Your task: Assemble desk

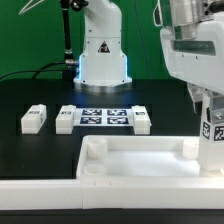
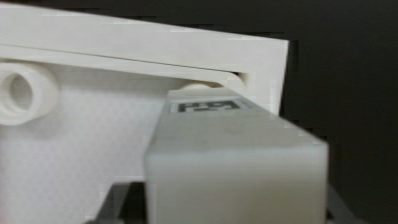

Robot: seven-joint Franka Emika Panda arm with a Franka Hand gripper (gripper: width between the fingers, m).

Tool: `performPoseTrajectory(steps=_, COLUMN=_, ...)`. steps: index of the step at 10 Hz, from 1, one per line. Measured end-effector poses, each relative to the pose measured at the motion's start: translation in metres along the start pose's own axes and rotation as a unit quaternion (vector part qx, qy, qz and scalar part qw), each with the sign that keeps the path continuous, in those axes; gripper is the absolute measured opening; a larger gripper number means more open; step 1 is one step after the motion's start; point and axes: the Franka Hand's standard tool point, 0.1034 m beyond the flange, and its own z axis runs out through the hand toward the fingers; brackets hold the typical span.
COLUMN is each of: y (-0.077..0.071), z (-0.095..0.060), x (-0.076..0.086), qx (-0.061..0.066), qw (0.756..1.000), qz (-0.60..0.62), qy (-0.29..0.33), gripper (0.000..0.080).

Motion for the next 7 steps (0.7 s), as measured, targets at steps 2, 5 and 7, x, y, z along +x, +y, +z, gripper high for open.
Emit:
performPoseTrajectory(steps=2, y=0.000, z=0.001, x=-0.001, qx=0.000, qw=1.000, qz=-0.015, qy=0.000, gripper=0.0370)
performPoseTrajectory(steps=5, y=-0.002, z=-0.007, x=-0.009, qx=-0.004, qw=0.974, qz=-0.226, qy=-0.007, gripper=0.0623)
performPoseTrajectory(steps=7, y=0.000, z=-0.006, x=-0.013, qx=-0.007, qw=0.954, qz=-0.300, qy=-0.010, gripper=0.0641)
